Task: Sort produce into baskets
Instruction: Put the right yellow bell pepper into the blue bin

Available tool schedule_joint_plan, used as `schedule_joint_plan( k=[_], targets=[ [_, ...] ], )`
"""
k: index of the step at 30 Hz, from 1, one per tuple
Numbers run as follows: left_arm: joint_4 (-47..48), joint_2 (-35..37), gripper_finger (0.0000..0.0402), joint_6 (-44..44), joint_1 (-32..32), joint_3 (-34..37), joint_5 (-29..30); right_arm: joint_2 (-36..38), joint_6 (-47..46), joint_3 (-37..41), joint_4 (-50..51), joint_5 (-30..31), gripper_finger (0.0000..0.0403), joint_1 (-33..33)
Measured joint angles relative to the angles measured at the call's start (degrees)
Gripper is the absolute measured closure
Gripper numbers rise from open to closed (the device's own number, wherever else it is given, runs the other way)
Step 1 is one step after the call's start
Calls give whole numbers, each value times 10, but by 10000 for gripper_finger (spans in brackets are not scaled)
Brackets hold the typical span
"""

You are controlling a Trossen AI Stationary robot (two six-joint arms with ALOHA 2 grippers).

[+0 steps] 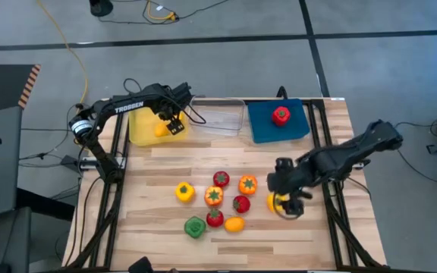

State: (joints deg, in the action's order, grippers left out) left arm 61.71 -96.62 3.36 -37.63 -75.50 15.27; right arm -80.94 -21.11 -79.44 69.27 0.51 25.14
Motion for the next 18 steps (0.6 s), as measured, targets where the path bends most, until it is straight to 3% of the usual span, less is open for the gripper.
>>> schedule_joint_plan(
  k=[7,18],
  targets=[
    [0,0,117,0,0,0,0,-99,74,0,9,-3,28,22],
    [0,0,117,0,1,0,-4,-206,106,1,101,-5,40,8]
  ],
)
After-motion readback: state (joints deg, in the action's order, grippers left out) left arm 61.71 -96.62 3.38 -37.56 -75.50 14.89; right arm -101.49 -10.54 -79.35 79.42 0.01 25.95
